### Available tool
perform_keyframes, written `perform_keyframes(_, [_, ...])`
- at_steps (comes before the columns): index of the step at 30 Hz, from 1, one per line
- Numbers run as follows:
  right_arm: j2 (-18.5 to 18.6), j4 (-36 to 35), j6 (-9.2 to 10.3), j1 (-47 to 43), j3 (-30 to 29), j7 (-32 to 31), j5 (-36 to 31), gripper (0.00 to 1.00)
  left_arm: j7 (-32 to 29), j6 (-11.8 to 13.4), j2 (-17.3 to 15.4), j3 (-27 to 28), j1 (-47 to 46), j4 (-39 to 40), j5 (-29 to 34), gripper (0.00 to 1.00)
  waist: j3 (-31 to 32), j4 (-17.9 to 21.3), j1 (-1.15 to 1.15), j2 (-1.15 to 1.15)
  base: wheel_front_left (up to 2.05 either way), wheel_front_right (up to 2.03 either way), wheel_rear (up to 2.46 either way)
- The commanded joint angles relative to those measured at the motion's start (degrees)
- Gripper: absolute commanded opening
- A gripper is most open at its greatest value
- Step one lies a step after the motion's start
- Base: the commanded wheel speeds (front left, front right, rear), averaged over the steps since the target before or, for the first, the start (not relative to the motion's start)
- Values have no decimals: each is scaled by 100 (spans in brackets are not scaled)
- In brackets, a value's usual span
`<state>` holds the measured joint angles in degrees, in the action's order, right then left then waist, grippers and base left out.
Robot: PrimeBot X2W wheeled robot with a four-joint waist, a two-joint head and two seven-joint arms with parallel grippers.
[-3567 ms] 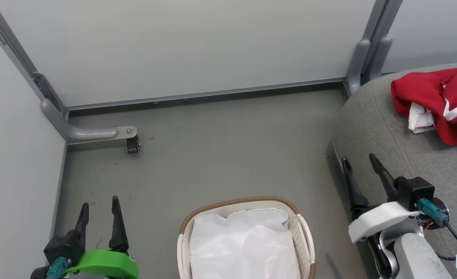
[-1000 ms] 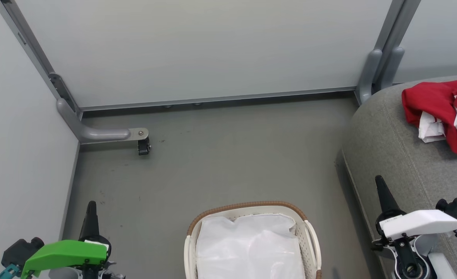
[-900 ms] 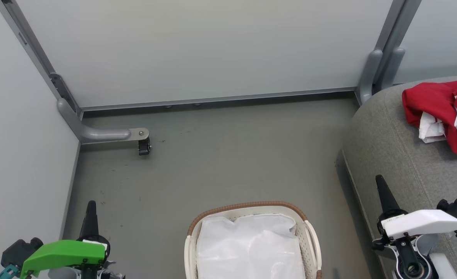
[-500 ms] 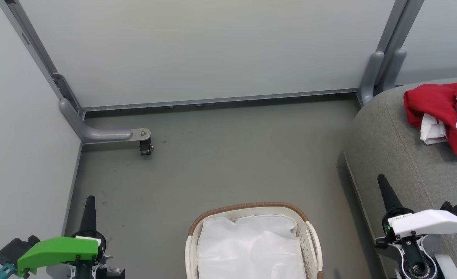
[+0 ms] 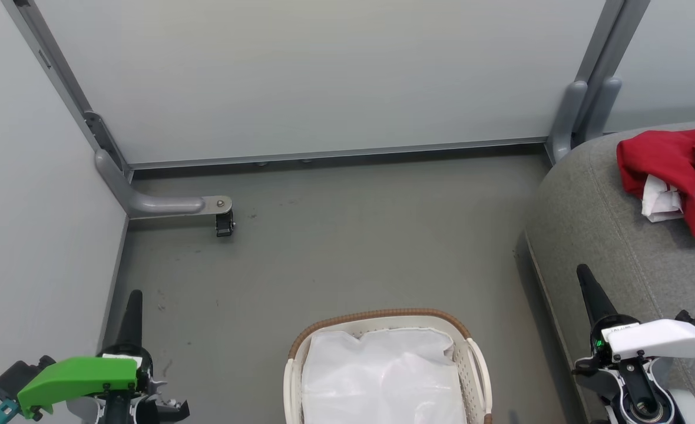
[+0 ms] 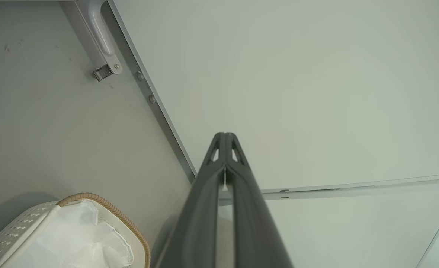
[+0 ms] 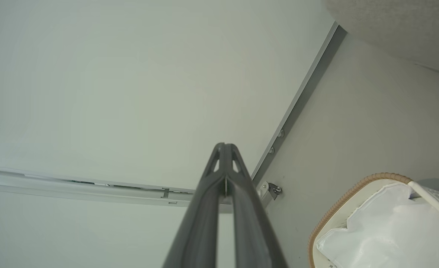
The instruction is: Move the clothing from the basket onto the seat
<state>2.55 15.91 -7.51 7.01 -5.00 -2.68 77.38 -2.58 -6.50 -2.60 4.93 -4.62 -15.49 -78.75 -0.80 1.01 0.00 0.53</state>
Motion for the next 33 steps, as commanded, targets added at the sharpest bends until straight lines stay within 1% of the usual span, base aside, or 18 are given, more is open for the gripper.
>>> perform_keyframes(1, [35,-65,2,-32,-30,-43,134,0,-44,-20,-39,27,-120,52,-135,0,3,-5,0,-39,0,0,0])
perform_keyframes(33, [49,-200,4,-106,-161,-390,1456,0,-395,-111,-45,168,-197,150,-1335,0,59,-94,0,-52,0,0,0])
